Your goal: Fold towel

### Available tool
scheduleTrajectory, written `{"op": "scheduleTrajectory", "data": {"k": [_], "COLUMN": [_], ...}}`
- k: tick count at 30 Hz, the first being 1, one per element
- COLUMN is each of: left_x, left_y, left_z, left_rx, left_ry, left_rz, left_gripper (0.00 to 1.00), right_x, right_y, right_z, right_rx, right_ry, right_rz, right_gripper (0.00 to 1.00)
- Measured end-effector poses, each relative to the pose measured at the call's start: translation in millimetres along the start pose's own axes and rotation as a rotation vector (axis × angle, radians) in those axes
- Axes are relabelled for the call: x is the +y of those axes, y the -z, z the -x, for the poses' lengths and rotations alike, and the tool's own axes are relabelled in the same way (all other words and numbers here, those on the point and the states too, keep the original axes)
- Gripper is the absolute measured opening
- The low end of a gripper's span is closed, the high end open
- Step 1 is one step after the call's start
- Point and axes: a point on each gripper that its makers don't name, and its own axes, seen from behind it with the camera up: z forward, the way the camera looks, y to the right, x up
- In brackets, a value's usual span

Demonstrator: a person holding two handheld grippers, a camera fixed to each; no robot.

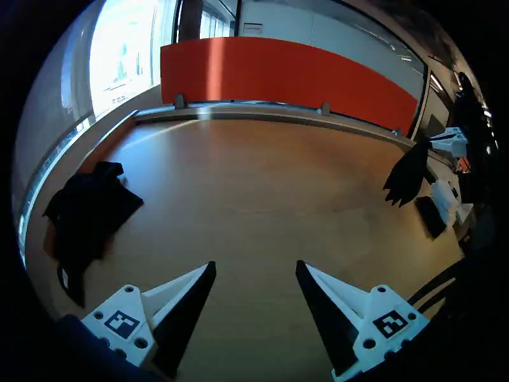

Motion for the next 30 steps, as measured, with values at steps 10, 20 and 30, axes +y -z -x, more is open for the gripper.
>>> {"op": "scheduleTrajectory", "data": {"k": [10, 20, 30], "left_x": [5.8, 12.1, 20.4], "left_y": [-2.2, -3.3, -5.8], "left_z": [-3.3, -1.0, -1.4], "left_rx": [-0.002, -0.015, -0.022], "left_ry": [0.000, -0.002, -0.013], "left_rz": [-0.021, -0.033, -0.040], "left_gripper": [0.93, 0.93, 0.93], "right_x": [53.6, 103.5, 144.1], "right_y": [11.4, 27.0, 37.2], "right_z": [31.6, 62.3, 96.8], "right_rx": [-0.029, -0.058, -0.104], "right_ry": [-0.027, -0.063, -0.084], "right_rz": [0.042, 0.089, 0.135], "right_gripper": [0.04, 0.04, 0.04]}}
